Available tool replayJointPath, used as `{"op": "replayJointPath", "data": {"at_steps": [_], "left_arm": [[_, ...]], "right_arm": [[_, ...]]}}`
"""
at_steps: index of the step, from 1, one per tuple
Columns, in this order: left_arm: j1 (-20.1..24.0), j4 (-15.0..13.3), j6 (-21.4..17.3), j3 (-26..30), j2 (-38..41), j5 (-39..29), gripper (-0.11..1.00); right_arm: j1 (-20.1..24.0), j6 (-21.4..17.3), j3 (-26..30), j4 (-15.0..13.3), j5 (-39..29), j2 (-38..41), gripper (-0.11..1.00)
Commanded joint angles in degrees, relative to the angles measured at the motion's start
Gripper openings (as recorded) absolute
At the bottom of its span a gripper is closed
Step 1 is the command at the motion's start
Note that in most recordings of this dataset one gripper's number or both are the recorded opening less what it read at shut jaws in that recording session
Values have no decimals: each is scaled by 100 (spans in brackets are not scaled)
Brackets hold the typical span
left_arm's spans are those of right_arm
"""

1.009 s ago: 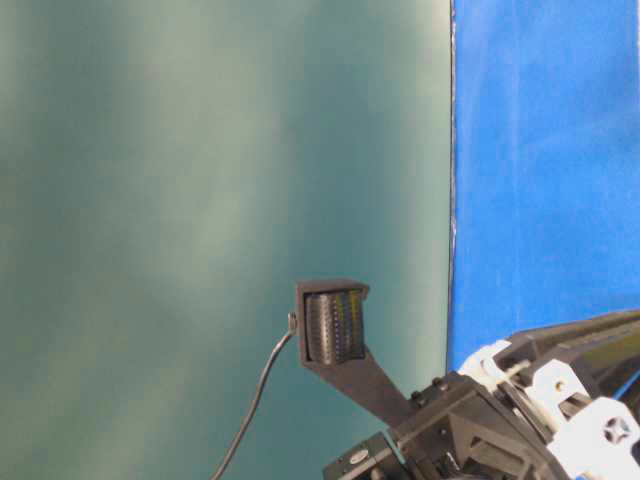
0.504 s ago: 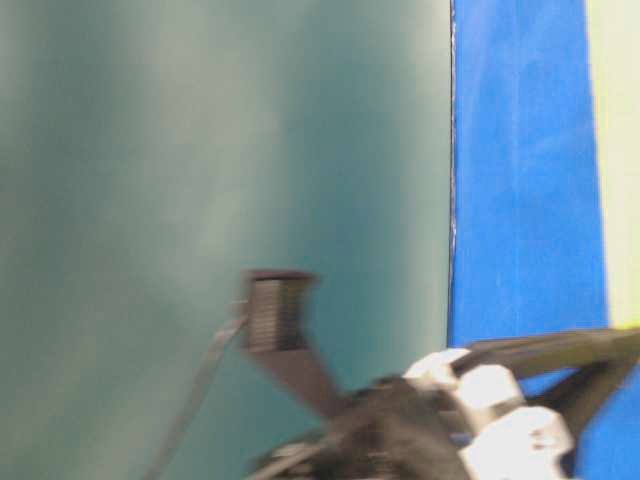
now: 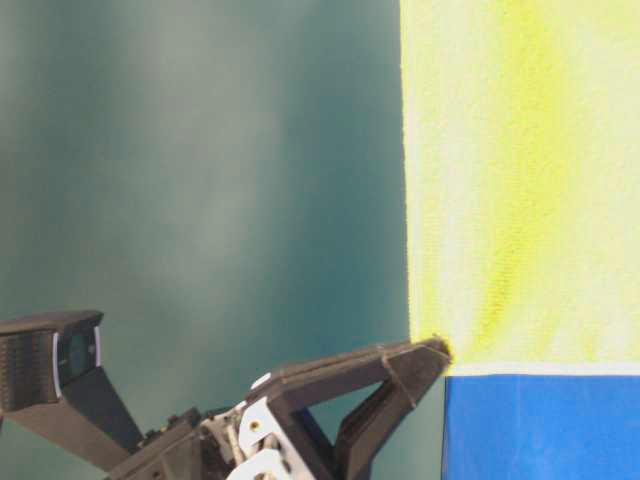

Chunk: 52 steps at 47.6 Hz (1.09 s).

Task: Fold the yellow towel.
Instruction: 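Lift the strip and swing the right gripper's end up over the left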

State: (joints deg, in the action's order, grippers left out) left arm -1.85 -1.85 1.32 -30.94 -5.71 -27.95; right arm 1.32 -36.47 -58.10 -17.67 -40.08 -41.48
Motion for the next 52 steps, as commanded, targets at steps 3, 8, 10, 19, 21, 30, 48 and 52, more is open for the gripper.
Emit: {"op": "replayJointPath", "data": {"at_steps": [3, 8, 10, 19, 21, 30, 48, 52], "left_arm": [[-79, 0, 9, 53, -105, 62, 5], [-211, 9, 9, 70, -97, 352, 5], [-281, 0, 9, 88, -79, 527, 5], [-712, 0, -18, 202, 88, 1556, 5], [-773, 0, -62, 255, 158, 1723, 5], [-888, 9, -123, 668, 677, 2338, 5], [-958, 26, -220, 1811, 1661, 2540, 5], [-993, 26, -308, 1828, 1670, 2549, 5]], "right_arm": [[-53, -88, 97, -264, 114, 35, 3], [-334, -290, 132, -668, 211, 62, 3], [-501, -369, 158, -826, 220, 70, 3], [-1151, -483, 448, -1354, 475, 299, 3], [-1292, -483, 554, -1477, 598, 448, 3], [-1828, -475, 984, -1837, 1257, 1195, 3], [-2268, -457, 1969, -2162, 2180, 2522, 3], [-2268, -457, 2065, -2171, 2180, 2628, 3]]}}
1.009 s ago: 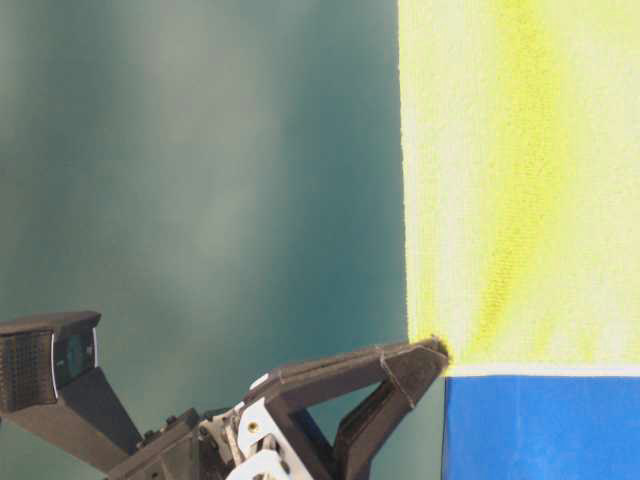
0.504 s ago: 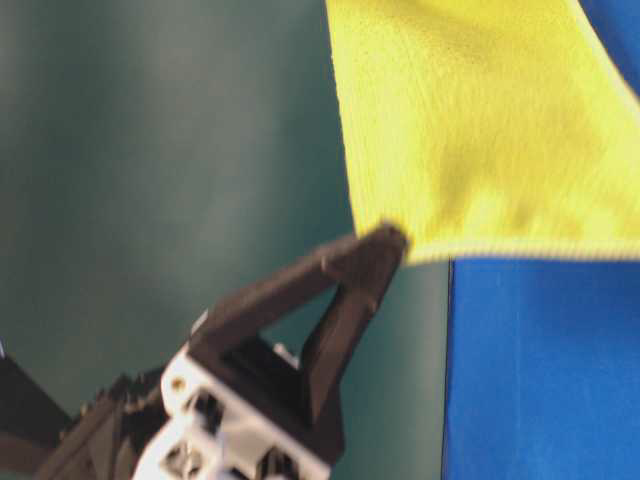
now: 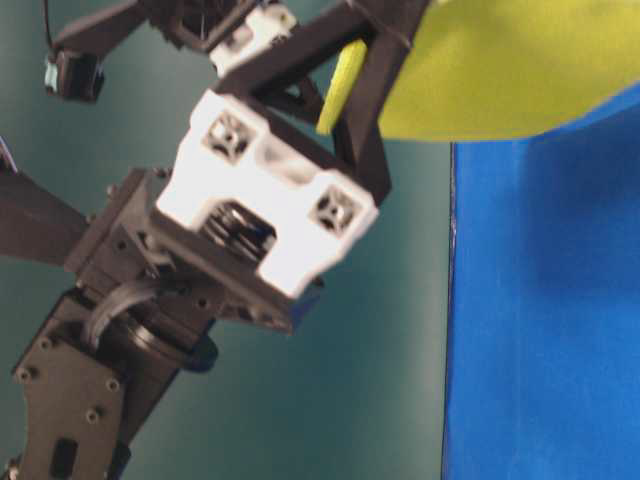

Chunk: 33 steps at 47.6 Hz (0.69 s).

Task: Fold the yellow towel.
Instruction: 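Lift the strip and swing the right gripper's end up over the left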

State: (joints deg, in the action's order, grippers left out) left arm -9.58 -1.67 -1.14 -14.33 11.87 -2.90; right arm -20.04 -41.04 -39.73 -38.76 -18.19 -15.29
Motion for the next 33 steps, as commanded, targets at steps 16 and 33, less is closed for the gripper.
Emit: {"op": "replayJointPath", "data": {"at_steps": [16, 33], "left_arm": [[-229, 9, -123, 352, 123, 255, 5], [-149, 9, -149, 1556, 1187, 422, 5]], "right_arm": [[-185, -26, -114, -62, -308, -343, 3], [-193, -79, -1081, -26, -940, -1485, 3]]}}
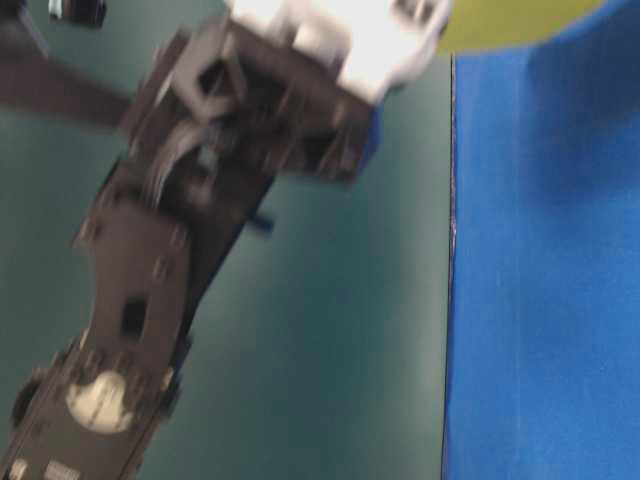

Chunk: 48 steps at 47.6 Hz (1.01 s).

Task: Fold the yellow towel.
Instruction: 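Lift the strip and swing the right gripper's end up over the left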

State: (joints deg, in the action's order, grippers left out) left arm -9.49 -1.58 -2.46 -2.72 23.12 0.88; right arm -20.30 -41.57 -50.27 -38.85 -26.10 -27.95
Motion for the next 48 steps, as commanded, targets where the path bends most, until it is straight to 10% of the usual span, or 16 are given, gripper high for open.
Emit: {"op": "replayJointPath", "data": {"at_steps": [1, 18, 33, 48], "left_arm": [[-149, 0, -26, 492, 149, 44, 5], [-123, -26, 53, 475, 343, 114, 5], [-229, -35, 1125, -1327, -325, 1204, 5], [-299, -35, 1257, -2338, -703, 1354, 5]], "right_arm": [[-167, -18, -62, -9, -193, -255, 3], [-167, -26, -123, 114, 176, 272, 3], [-149, -9, 721, 123, 1195, 1969, 3], [-18, -9, 1485, 123, 1406, 2900, 3]]}}
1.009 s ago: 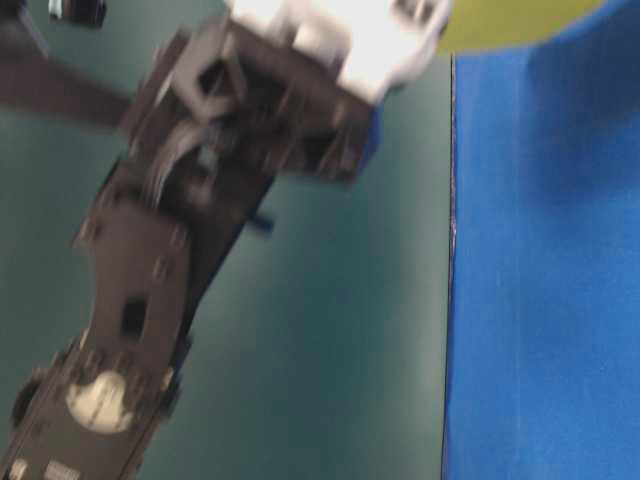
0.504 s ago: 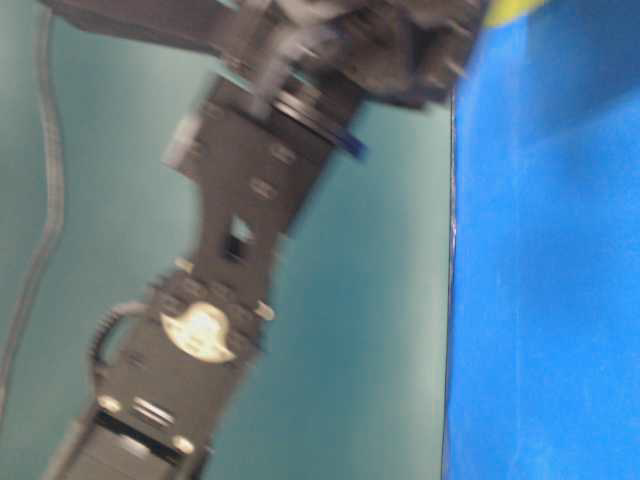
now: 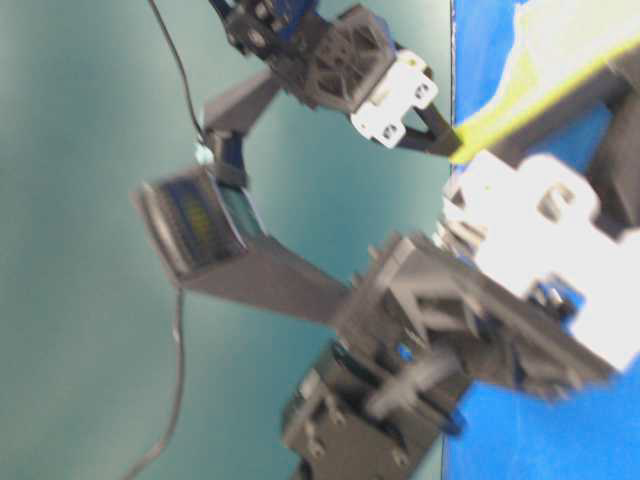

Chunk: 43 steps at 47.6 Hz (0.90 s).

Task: Fold the yellow towel.
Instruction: 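Lift the strip and swing the right gripper's end up over the left, then lay the strip down vertically and open both grippers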

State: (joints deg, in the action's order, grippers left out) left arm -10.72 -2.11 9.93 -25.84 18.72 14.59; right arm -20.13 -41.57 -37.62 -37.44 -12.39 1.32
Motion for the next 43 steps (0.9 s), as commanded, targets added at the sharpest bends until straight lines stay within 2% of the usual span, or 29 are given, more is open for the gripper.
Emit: {"op": "replayJointPath", "data": {"at_steps": [1, 26, 28, 33, 34, 38, 43], "left_arm": [[-185, 18, 18, -44, -272, -26, 5], [-97, 18, -35, -158, -299, -114, 5], [-70, 18, -35, -176, -316, -132, 5], [-26, 18, 18, -193, -343, -132, 6], [-18, 18, 18, -193, -352, -132, 7], [-26, 18, 18, -202, -387, -132, 28], [-18, 18, 9, -237, -448, -158, 61]], "right_arm": [[-35, -9, 237, -18, 35, -9, 3], [9, -18, 114, -18, 123, 35, 4], [9, -18, 105, -18, 123, 35, 11], [18, -26, 105, -18, 105, 35, 44], [18, -18, 105, -18, 105, 35, 49], [18, -26, 105, -18, 97, 26, 66], [26, -26, 105, -18, 97, 18, 63]]}}
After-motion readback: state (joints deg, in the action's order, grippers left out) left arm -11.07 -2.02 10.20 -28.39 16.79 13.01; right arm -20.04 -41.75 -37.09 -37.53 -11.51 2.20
